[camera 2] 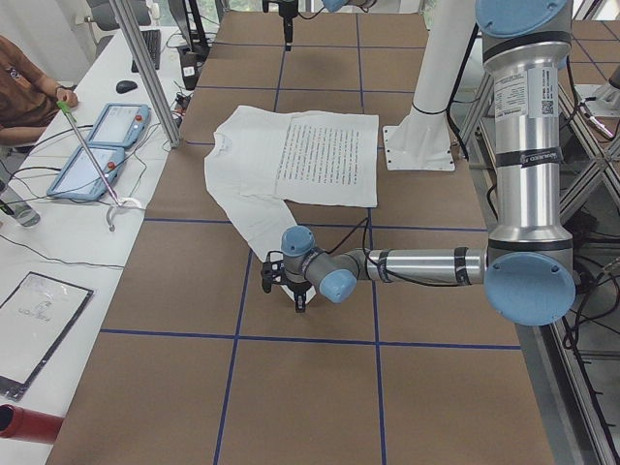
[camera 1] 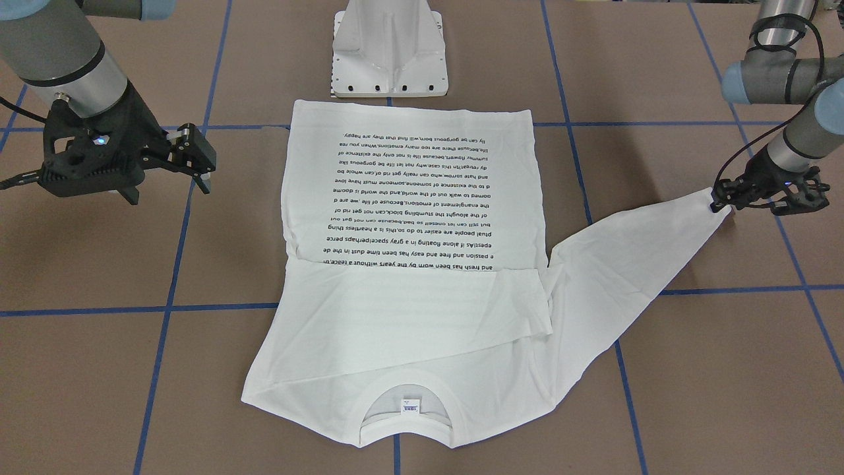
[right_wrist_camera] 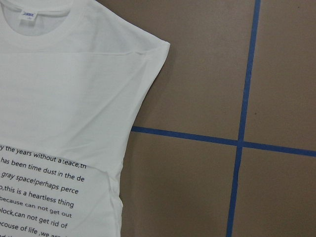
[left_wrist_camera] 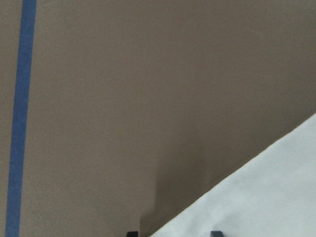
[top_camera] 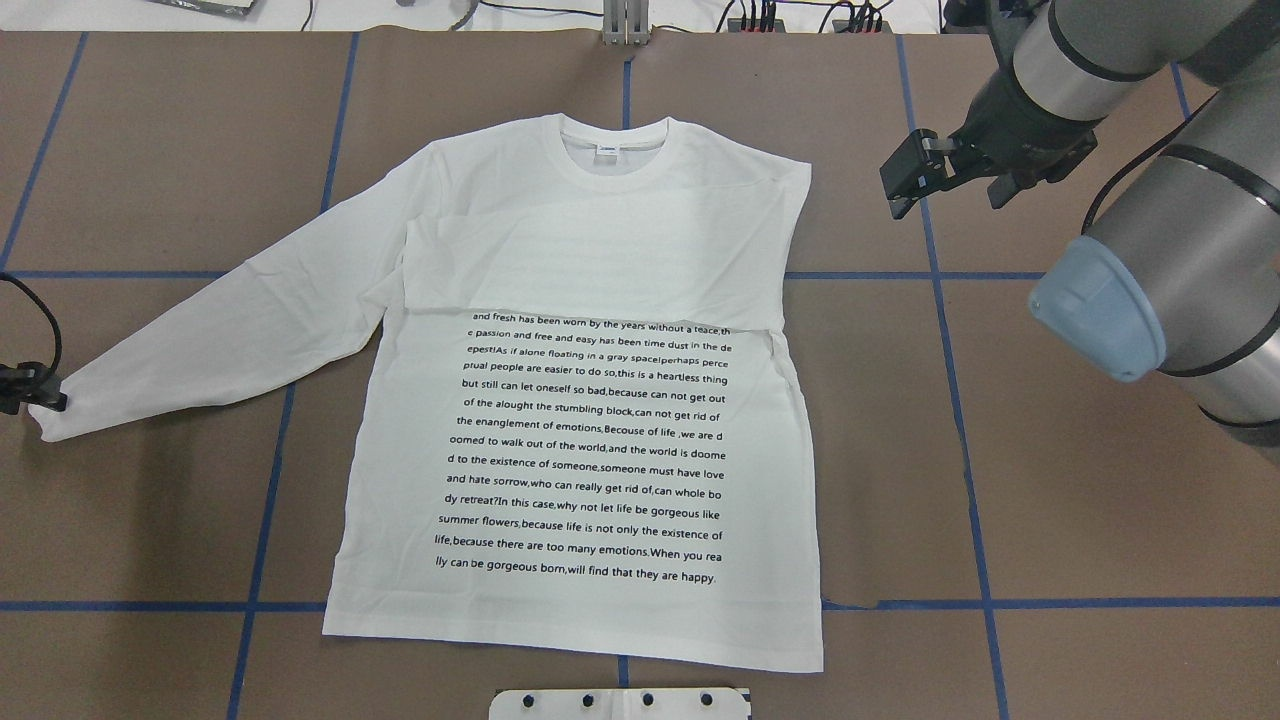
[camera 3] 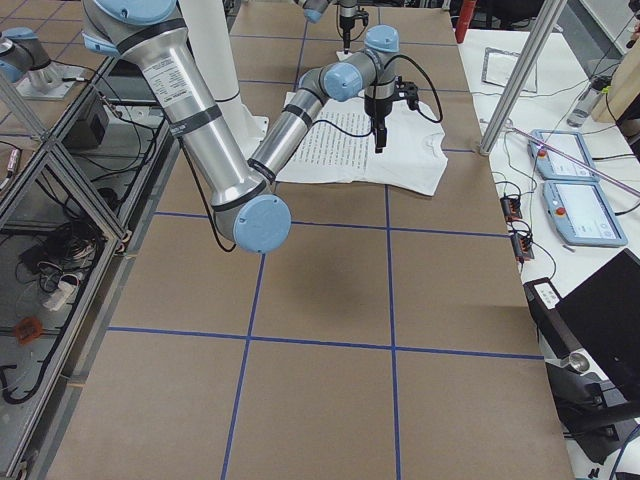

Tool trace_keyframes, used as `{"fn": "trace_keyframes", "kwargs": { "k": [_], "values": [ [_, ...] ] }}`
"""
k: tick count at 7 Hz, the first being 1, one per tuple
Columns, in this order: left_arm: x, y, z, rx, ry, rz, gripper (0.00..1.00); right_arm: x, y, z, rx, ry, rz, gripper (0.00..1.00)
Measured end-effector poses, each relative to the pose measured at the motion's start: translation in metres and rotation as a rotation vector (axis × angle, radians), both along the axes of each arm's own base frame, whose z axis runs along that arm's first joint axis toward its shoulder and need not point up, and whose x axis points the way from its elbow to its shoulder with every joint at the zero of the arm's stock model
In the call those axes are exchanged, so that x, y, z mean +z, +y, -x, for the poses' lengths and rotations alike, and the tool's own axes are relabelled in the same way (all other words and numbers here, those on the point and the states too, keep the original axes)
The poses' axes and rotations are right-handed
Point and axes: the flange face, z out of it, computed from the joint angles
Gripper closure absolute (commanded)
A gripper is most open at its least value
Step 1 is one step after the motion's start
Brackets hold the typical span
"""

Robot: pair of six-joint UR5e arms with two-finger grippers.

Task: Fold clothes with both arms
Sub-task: 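Move the left gripper to the other sleeve cuff and grasp it, then lift the sleeve with the left gripper toward the far side of the shirt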

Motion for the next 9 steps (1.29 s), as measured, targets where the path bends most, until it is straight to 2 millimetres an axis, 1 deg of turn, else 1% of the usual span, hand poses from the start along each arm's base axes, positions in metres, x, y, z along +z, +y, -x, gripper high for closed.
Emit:
{"fn": "trace_keyframes", "kwargs": {
  "k": [1,2,3,4,5,6,9],
  "values": [
    [0.002,0.000,0.000,0.000,-0.002,0.003,0.42,0.000,0.000,0.000,0.000,0.000,0.000,0.00],
    [0.002,0.000,0.000,-0.001,-0.002,0.004,0.55,0.000,0.000,0.000,-0.001,0.000,0.000,0.00],
    [0.002,-0.001,-0.001,-0.001,-0.002,0.004,0.78,0.000,0.000,0.000,-0.001,0.000,0.000,0.00],
    [0.002,-0.001,-0.001,-0.002,-0.001,0.004,0.85,0.000,0.000,0.000,-0.001,0.000,0.000,0.00],
    [0.001,-0.002,-0.001,-0.002,0.000,0.002,0.95,0.000,0.000,0.000,0.000,0.000,0.001,0.00],
    [-0.001,-0.003,-0.002,-0.002,0.002,-0.001,1.00,0.001,0.000,-0.001,0.002,0.000,0.002,0.00],
    [-0.013,-0.003,-0.002,-0.002,0.018,-0.014,1.00,0.002,-0.001,-0.003,0.005,0.001,0.004,0.00]
  ]
}}
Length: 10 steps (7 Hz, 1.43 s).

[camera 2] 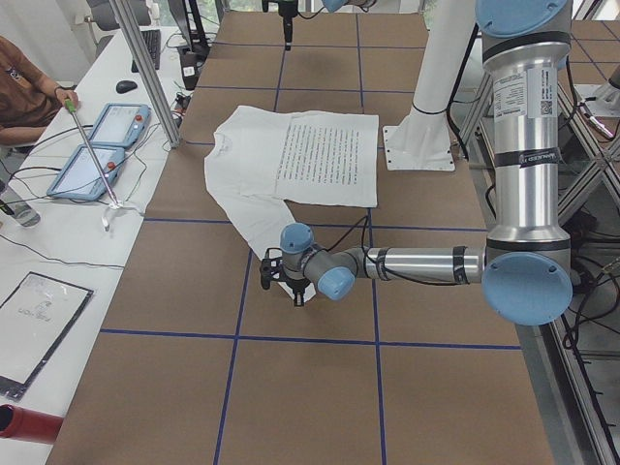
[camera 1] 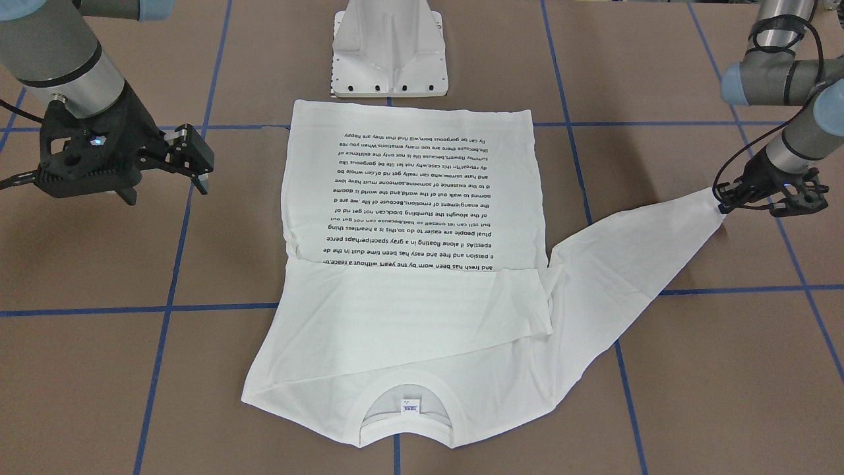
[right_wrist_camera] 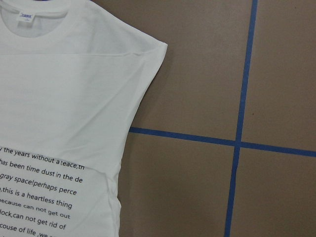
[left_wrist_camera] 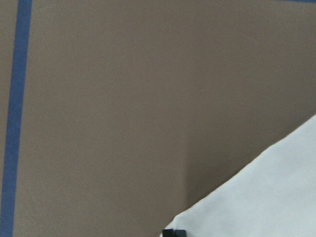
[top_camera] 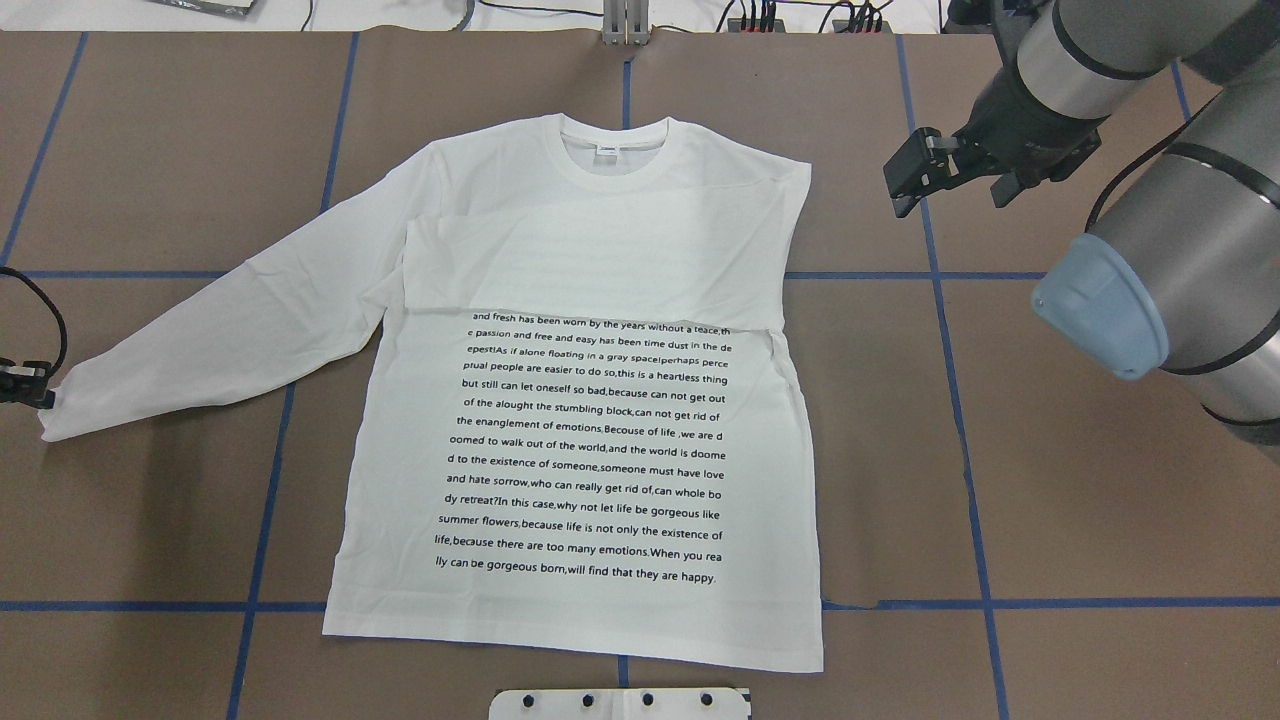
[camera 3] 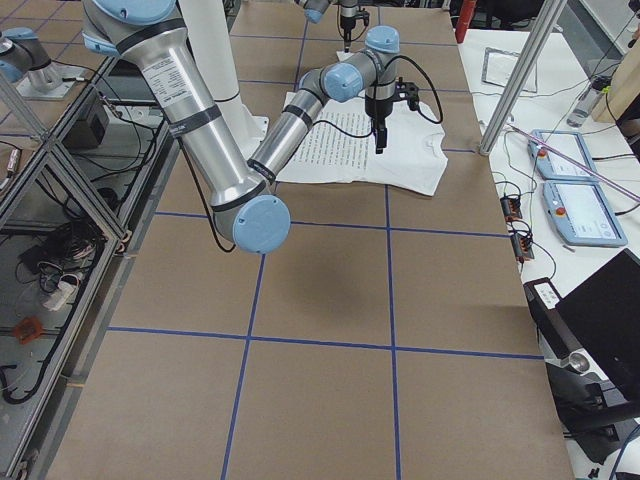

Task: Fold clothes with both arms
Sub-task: 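Lift the sleeve with the left gripper toward the far side of the shirt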

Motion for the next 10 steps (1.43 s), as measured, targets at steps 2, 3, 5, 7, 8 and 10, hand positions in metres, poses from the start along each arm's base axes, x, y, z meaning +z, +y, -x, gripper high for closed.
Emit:
{"fn": "trace_keyframes", "kwargs": {
  "k": [2,3,5,7,8,10],
  "values": [
    [-0.024,-0.001,0.006,-0.006,0.023,-0.028,1.00,0.000,-0.001,-0.003,0.005,0.000,0.001,0.00],
    [-0.045,-0.010,0.014,-0.025,0.034,-0.035,1.00,0.001,-0.001,-0.005,0.008,0.001,0.003,0.00],
    [-0.132,-0.054,0.022,-0.070,0.039,-0.023,1.00,0.011,0.007,-0.026,0.025,-0.003,0.017,0.00],
    [-0.269,-0.107,0.009,-0.097,0.037,-0.003,1.00,0.040,0.024,-0.059,0.053,0.004,0.051,0.00],
    [-0.339,-0.125,0.000,-0.110,0.052,0.020,1.00,0.062,0.035,-0.073,0.056,0.021,0.069,0.00],
    [-0.459,-0.131,-0.017,-0.180,0.189,0.140,1.00,0.107,0.053,-0.105,0.038,0.064,0.079,0.00]
  ]
}}
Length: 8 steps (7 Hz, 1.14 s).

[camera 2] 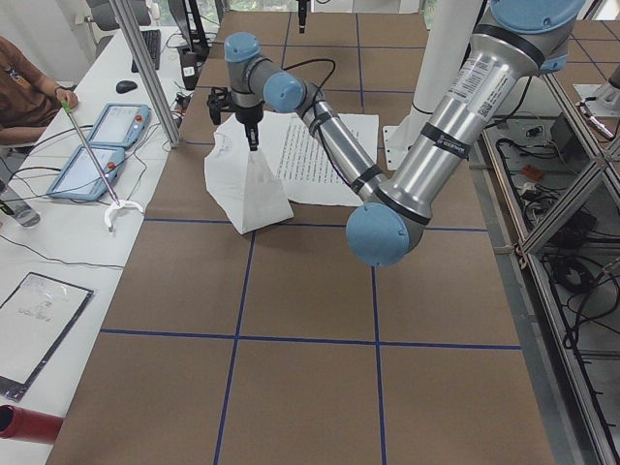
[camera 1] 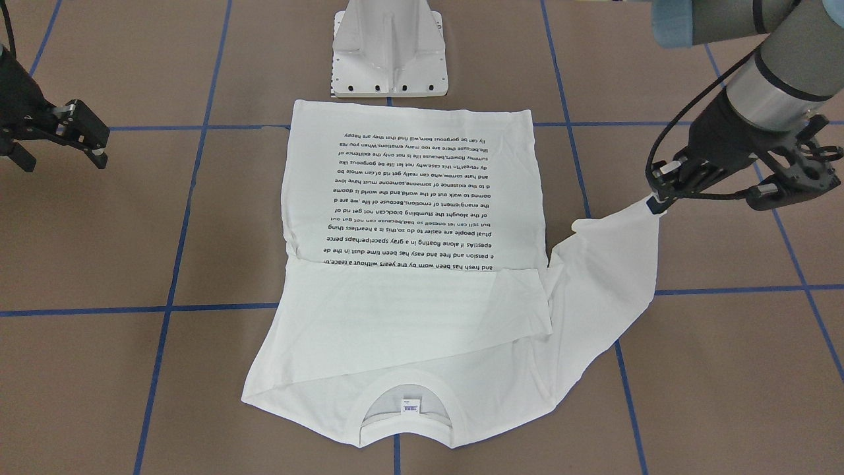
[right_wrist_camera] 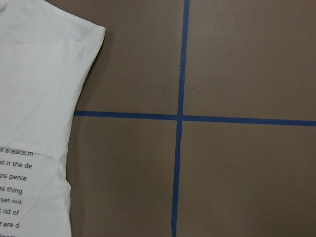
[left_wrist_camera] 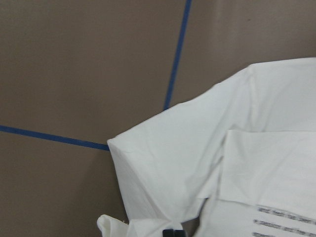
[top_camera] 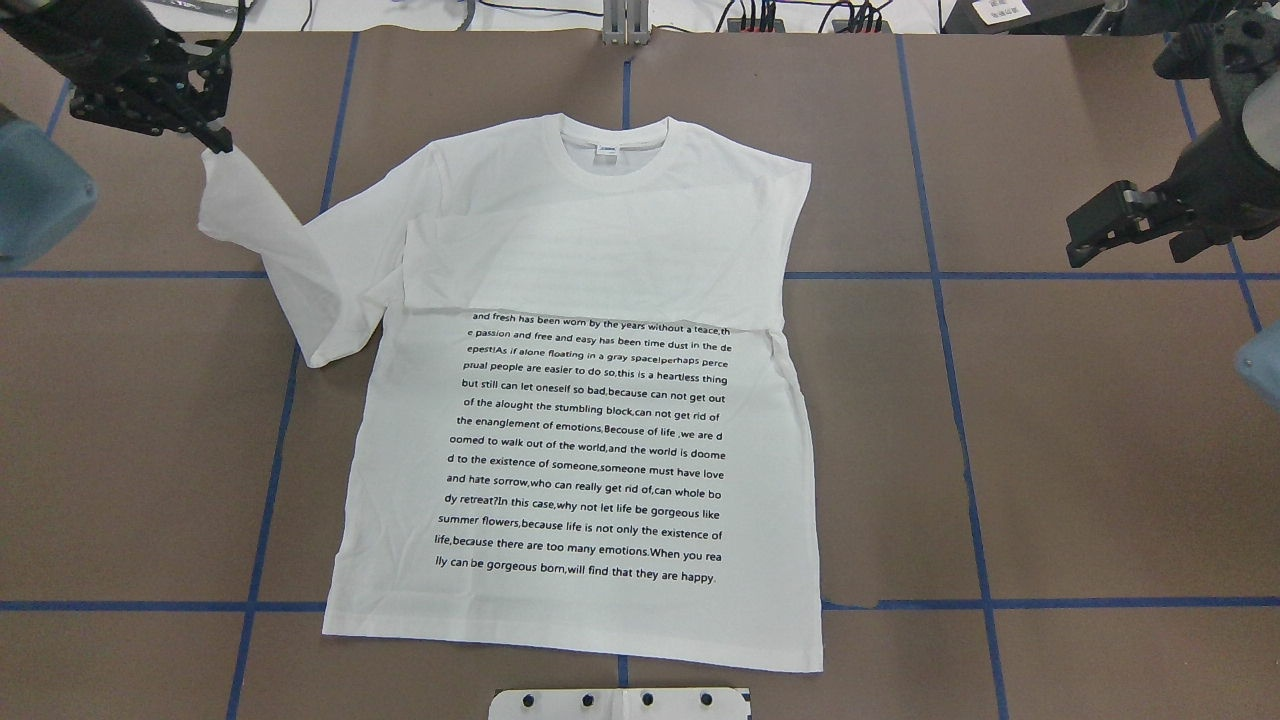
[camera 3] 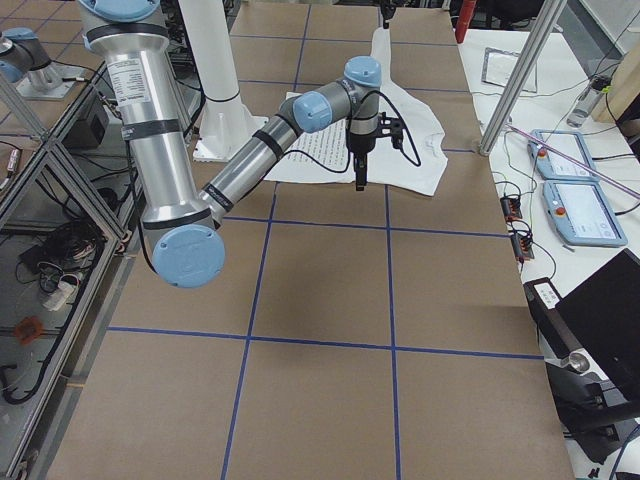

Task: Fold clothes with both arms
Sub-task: 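Lift the sleeve with the left gripper toward the far side of the shirt, then fold the sleeve across the chest with the left gripper and release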

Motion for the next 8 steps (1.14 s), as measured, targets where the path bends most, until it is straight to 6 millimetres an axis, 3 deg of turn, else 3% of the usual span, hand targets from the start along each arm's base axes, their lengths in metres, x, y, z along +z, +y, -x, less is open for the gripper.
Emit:
{"fn": "trace_keyframes", "kwargs": {
  "k": [1,2,3,4,5,7,8],
  "values": [
    [-0.066,0.009,-0.018,-0.021,0.101,0.073,1.00,0.013,0.003,-0.011,-0.006,0.014,0.003,0.00],
    [-0.125,0.019,-0.049,-0.021,0.179,0.131,1.00,0.020,0.004,-0.017,-0.005,0.020,0.007,0.00],
    [-0.162,0.020,-0.087,-0.018,0.238,0.175,1.00,0.023,0.004,-0.019,-0.005,0.022,0.010,0.00],
    [-0.171,0.008,-0.126,-0.026,0.284,0.201,1.00,0.024,0.004,-0.020,-0.004,0.023,0.013,0.00],
    [-0.167,-0.010,-0.156,-0.041,0.313,0.215,1.00,0.025,0.003,-0.021,-0.002,0.024,0.015,0.00],
    [-0.168,-0.047,-0.203,-0.063,0.331,0.230,1.00,0.027,0.001,-0.021,-0.001,0.025,0.021,0.00],
    [-0.171,-0.055,-0.233,-0.079,0.340,0.231,1.00,0.029,0.001,-0.021,0.000,0.027,0.024,0.00]
  ]
}}
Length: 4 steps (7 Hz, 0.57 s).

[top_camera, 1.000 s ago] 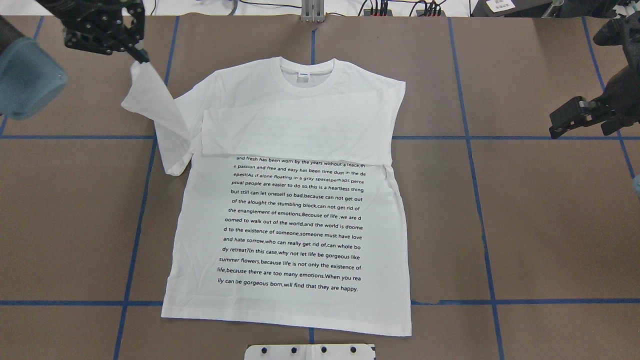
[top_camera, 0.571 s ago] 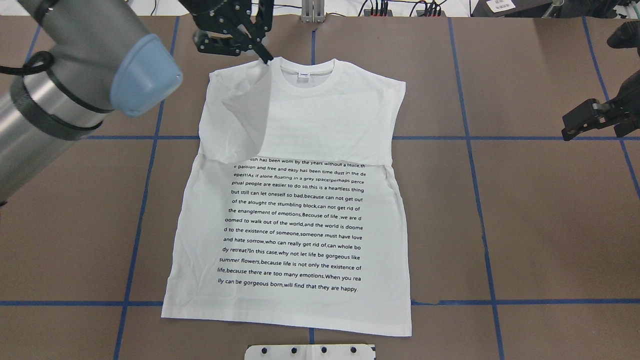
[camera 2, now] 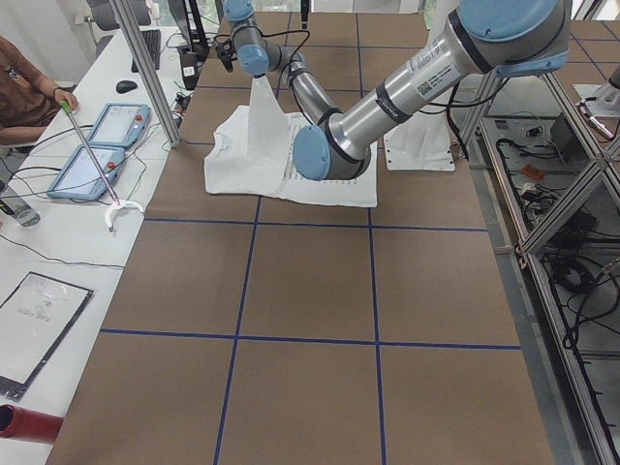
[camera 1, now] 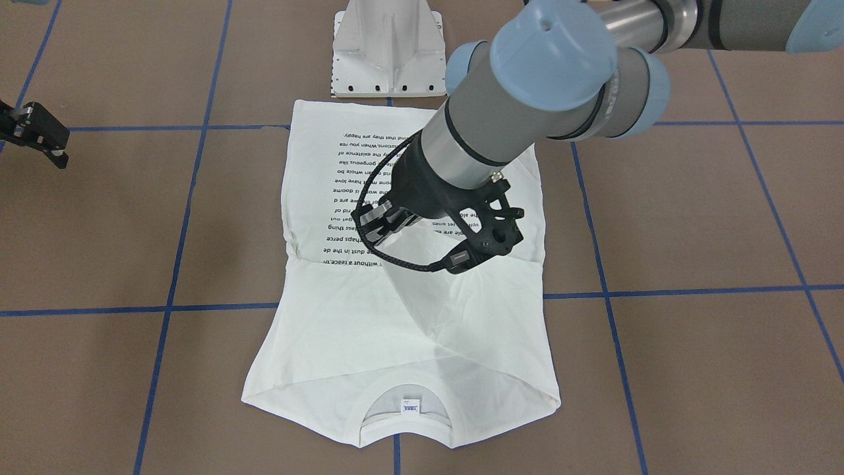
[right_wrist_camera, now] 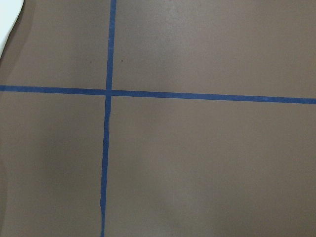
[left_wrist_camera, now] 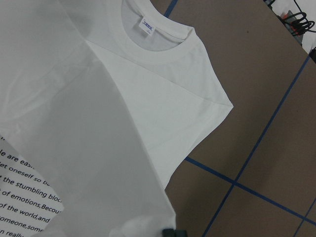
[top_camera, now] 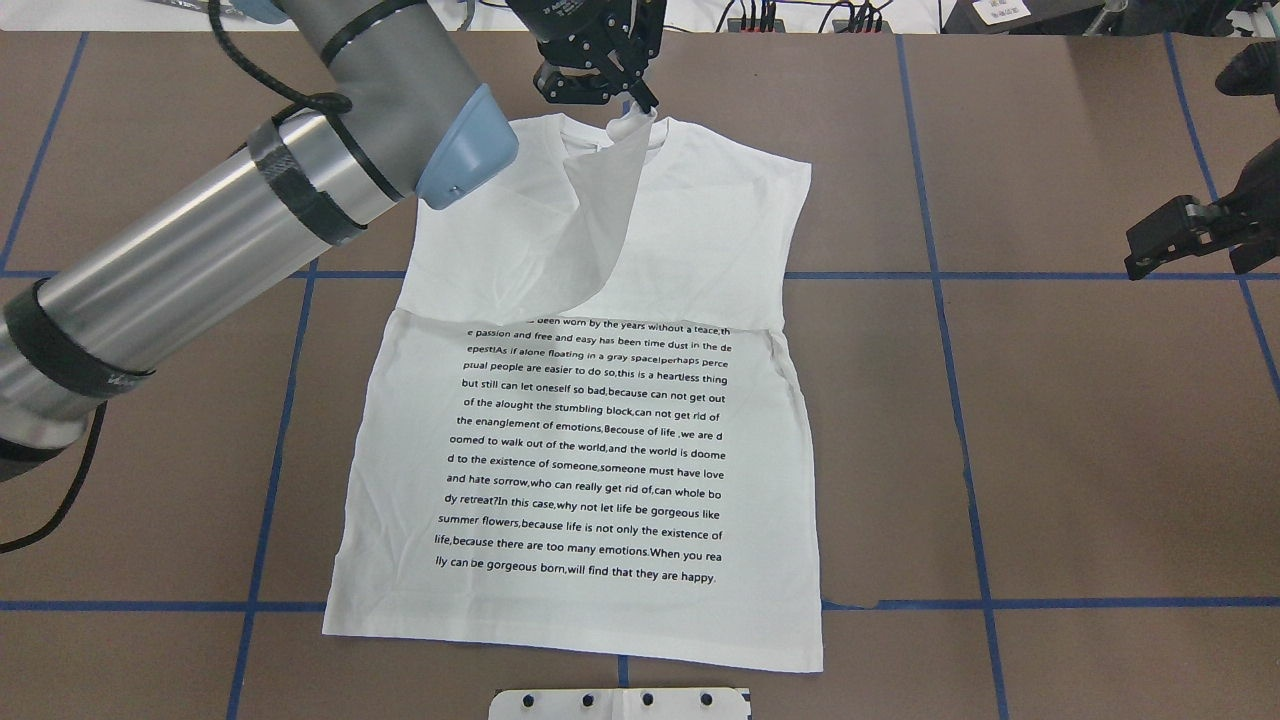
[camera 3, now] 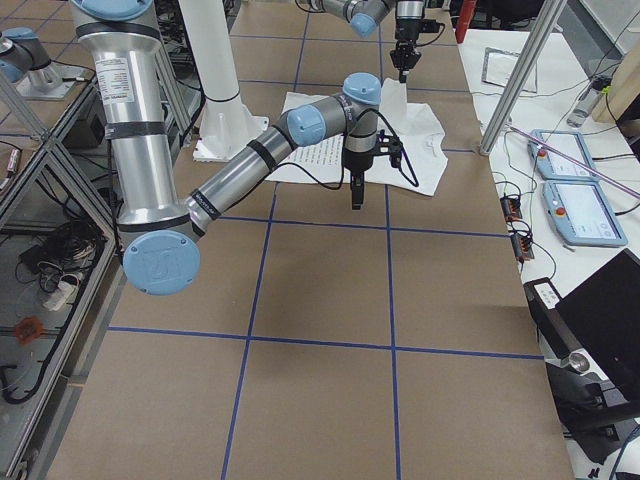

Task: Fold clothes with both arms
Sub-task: 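Fold the sleeve across the chest with the left gripper and release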

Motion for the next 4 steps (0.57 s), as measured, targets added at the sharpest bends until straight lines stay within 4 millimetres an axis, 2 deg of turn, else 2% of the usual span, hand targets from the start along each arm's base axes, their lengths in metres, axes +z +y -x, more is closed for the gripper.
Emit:
{"fn": "trace_keyframes", "kwargs": {
  "k": [1,2,4],
  "values": [
    [0.003,0.007,-0.036,-0.006,0.004,-0.001,1.00,0.001,-0.001,0.001,0.000,0.002,0.003,0.00],
    [0.006,0.023,-0.071,0.000,-0.002,-0.001,1.00,0.004,-0.004,0.002,0.000,0.004,0.009,0.00],
    [0.010,0.063,-0.127,0.009,-0.019,0.007,1.00,0.007,-0.006,0.004,-0.004,-0.002,0.022,0.00]
  ]
}}
